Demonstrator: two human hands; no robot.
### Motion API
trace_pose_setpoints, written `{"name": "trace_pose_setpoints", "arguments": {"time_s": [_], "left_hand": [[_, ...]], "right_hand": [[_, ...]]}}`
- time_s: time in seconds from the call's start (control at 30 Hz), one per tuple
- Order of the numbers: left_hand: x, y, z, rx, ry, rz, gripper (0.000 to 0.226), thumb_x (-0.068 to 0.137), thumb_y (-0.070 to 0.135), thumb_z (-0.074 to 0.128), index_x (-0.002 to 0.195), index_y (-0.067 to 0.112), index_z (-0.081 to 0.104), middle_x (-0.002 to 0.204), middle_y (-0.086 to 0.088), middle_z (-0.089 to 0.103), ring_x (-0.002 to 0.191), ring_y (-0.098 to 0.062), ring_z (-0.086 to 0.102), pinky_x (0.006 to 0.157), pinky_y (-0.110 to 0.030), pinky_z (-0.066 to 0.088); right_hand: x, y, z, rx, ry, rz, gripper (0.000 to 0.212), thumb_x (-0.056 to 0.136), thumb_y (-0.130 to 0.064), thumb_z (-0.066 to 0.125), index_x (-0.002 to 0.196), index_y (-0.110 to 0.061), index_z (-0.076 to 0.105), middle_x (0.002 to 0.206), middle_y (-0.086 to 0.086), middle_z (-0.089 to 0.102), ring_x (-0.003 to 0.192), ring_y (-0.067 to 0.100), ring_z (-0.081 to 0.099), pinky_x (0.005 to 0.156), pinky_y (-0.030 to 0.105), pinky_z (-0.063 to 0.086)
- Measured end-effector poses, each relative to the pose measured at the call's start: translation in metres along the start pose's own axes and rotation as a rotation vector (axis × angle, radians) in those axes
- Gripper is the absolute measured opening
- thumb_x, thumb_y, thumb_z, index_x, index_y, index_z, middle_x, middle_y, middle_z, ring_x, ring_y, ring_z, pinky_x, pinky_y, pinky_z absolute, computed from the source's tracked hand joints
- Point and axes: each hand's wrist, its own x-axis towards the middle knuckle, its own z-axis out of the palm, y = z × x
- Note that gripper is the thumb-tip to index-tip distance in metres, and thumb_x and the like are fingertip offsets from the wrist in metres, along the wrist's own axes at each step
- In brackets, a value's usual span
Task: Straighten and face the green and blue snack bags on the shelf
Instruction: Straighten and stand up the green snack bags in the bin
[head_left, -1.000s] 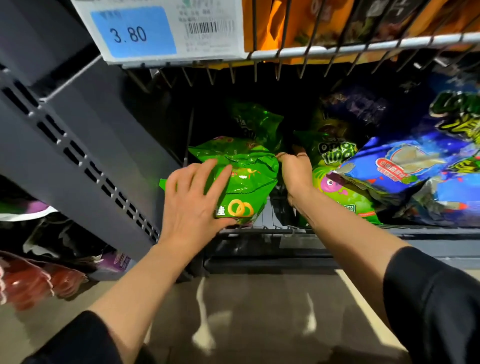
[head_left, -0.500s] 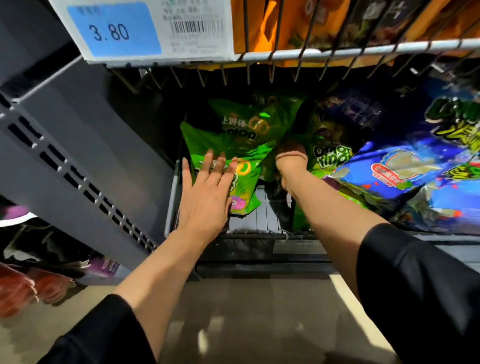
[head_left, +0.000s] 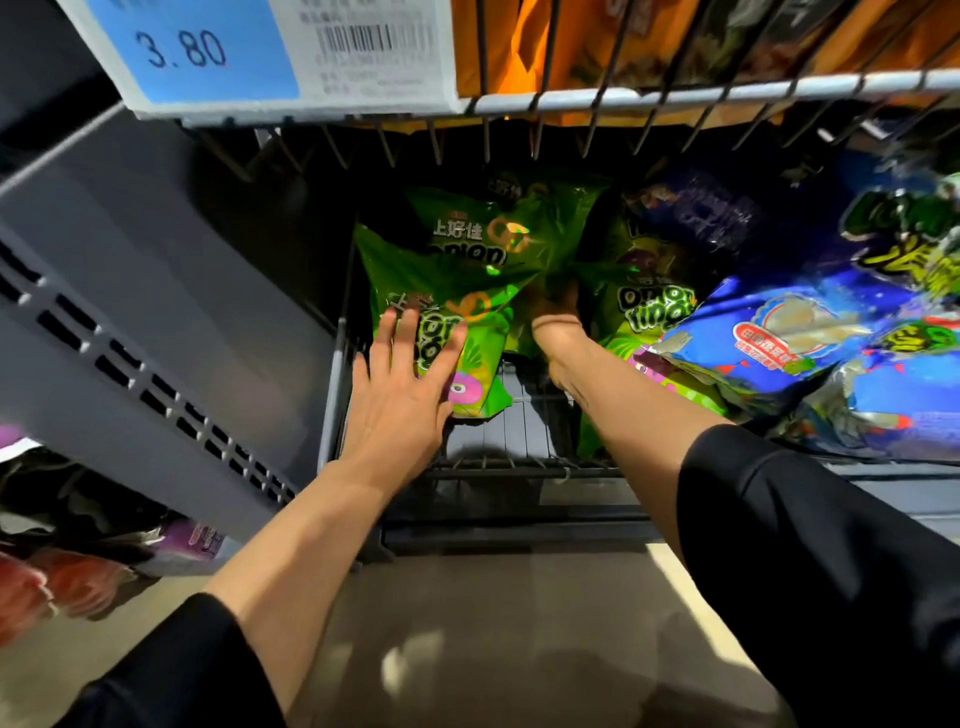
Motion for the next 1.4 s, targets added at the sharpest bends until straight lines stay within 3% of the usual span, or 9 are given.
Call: {"name": "trace_pose_setpoints", "arguments": {"time_s": [0.17, 0.43, 0.6, 0.77, 0.97, 1.13, 1.2, 1.3, 1.4], "left_hand": [[0.009, 0.002, 0.004, 0.005, -0.032, -0.023, 0.079, 0.084, 0.024, 0.07, 0.151, 0.023, 0.027, 0.15, -0.03, 0.023, 0.138, -0.05, 0.017, 0.107, -0.057, 0.031], [0.012, 0.0, 0.01, 0.027, -0.017, -0.032, 0.087, 0.078, 0.02, 0.073, 0.151, 0.022, 0.026, 0.149, -0.029, 0.026, 0.139, -0.048, 0.013, 0.109, -0.063, 0.022], [0.013, -0.001, 0.008, 0.018, -0.007, -0.021, 0.083, 0.082, 0.017, 0.07, 0.151, 0.018, 0.025, 0.151, -0.029, 0.02, 0.141, -0.05, 0.007, 0.112, -0.059, 0.02], [0.018, 0.004, 0.011, 0.056, -0.06, -0.02, 0.083, 0.085, 0.023, 0.066, 0.153, 0.015, 0.018, 0.154, -0.033, 0.009, 0.143, -0.052, 0.001, 0.116, -0.056, 0.009], [0.007, 0.007, 0.002, 0.033, -0.046, -0.041, 0.083, 0.086, 0.024, 0.066, 0.153, 0.024, 0.017, 0.157, -0.024, 0.012, 0.145, -0.045, 0.001, 0.114, -0.058, 0.014], [0.003, 0.007, 0.0, 0.011, -0.034, -0.051, 0.083, 0.085, 0.02, 0.068, 0.153, 0.024, 0.02, 0.158, -0.022, 0.011, 0.145, -0.045, 0.002, 0.113, -0.06, 0.016], [0.003, 0.008, 0.001, 0.02, -0.033, -0.054, 0.084, 0.085, 0.021, 0.067, 0.153, 0.024, 0.018, 0.158, -0.022, 0.009, 0.145, -0.045, 0.0, 0.113, -0.061, 0.014], [0.005, 0.006, 0.001, 0.026, -0.026, -0.058, 0.084, 0.084, 0.024, 0.068, 0.153, 0.025, 0.02, 0.158, -0.022, 0.01, 0.145, -0.045, 0.001, 0.113, -0.062, 0.013], [0.009, 0.007, -0.001, 0.02, -0.039, -0.072, 0.08, 0.086, 0.027, 0.066, 0.153, 0.027, 0.02, 0.157, -0.022, 0.012, 0.145, -0.047, -0.001, 0.114, -0.062, 0.009]], "right_hand": [[0.006, 0.006, -0.005, -0.006, -0.077, -0.014, 0.084, 0.087, -0.036, 0.065, 0.152, -0.017, 0.014, 0.154, 0.009, 0.027, 0.139, 0.028, 0.031, 0.113, 0.046, 0.03], [0.006, 0.013, -0.017, 0.03, -0.174, -0.055, 0.087, 0.082, -0.006, 0.071, 0.15, -0.011, 0.016, 0.146, 0.012, 0.04, 0.133, 0.027, 0.042, 0.1, 0.028, 0.039], [0.006, 0.008, -0.015, 0.107, -0.245, -0.071, 0.066, 0.095, -0.007, 0.053, 0.15, -0.013, 0.018, 0.137, 0.01, 0.047, 0.123, 0.02, 0.047, 0.06, 0.001, 0.045], [0.006, 0.008, -0.011, 0.007, -0.246, -0.08, 0.064, 0.098, -0.019, 0.05, 0.151, -0.017, 0.015, 0.148, 0.008, 0.039, 0.133, 0.024, 0.041, 0.089, 0.017, 0.036], [-0.008, 0.02, -0.007, 0.028, -0.13, -0.213, 0.07, 0.09, -0.005, 0.06, 0.149, -0.012, 0.022, 0.143, 0.012, 0.046, 0.127, 0.018, 0.046, 0.108, 0.03, 0.037], [-0.004, 0.011, 0.005, 0.11, -0.144, -0.191, 0.047, 0.088, 0.016, 0.048, 0.134, 0.006, 0.041, 0.131, 0.029, 0.051, 0.104, 0.033, 0.056, 0.085, 0.017, 0.048], [0.006, 0.006, 0.006, -0.039, -0.088, -0.178, 0.033, 0.093, 0.008, 0.046, 0.126, 0.012, 0.049, 0.128, 0.03, 0.054, 0.116, 0.039, 0.053, 0.094, 0.023, 0.043], [0.011, 0.001, -0.002, -0.178, -0.019, -0.226, 0.026, 0.095, 0.003, 0.045, 0.114, 0.013, 0.06, 0.121, 0.029, 0.059, 0.114, 0.037, 0.055, 0.095, 0.028, 0.038], [0.003, -0.007, -0.005, -0.023, 0.009, -0.266, 0.026, 0.095, 0.001, 0.046, 0.113, 0.018, 0.056, 0.116, 0.032, 0.059, 0.097, 0.024, 0.056, 0.075, 0.012, 0.042]]}}
